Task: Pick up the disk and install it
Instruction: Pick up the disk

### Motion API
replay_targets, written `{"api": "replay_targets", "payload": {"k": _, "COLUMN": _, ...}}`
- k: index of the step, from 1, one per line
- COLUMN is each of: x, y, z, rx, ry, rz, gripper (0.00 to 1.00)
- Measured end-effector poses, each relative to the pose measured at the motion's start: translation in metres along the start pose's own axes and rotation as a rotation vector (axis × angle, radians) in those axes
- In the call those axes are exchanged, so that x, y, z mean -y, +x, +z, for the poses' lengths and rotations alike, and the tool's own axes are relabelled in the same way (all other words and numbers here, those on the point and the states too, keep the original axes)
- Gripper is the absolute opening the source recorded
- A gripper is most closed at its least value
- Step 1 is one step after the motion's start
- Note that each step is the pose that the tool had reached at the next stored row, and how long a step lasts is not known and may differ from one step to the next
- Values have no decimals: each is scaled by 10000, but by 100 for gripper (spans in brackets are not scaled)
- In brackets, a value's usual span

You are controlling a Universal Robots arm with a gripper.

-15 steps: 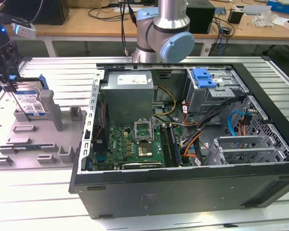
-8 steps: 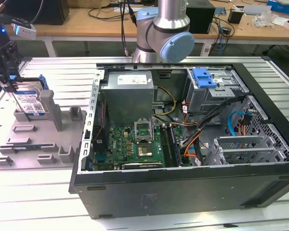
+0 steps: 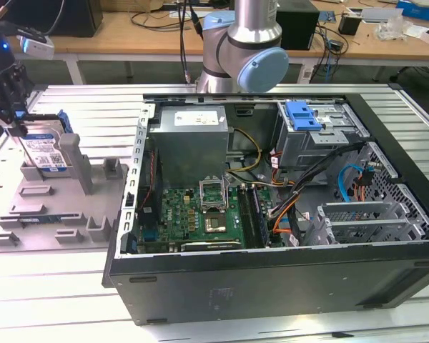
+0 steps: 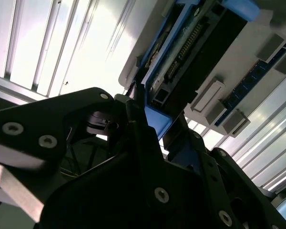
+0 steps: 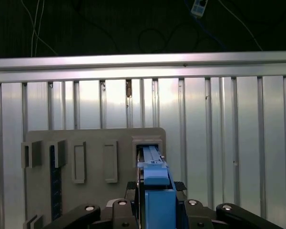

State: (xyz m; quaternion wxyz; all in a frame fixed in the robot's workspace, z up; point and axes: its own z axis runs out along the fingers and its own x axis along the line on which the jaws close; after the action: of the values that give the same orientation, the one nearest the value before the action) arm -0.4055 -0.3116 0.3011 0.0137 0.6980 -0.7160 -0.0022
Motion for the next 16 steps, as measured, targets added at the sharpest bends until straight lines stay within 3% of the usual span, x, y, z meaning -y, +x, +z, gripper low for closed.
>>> {"api": "replay_targets", "payload": {"k": 16, "x": 0, "y": 17, "z": 21, "rx": 0, "ry": -2, "rz": 0, "gripper": 39}}
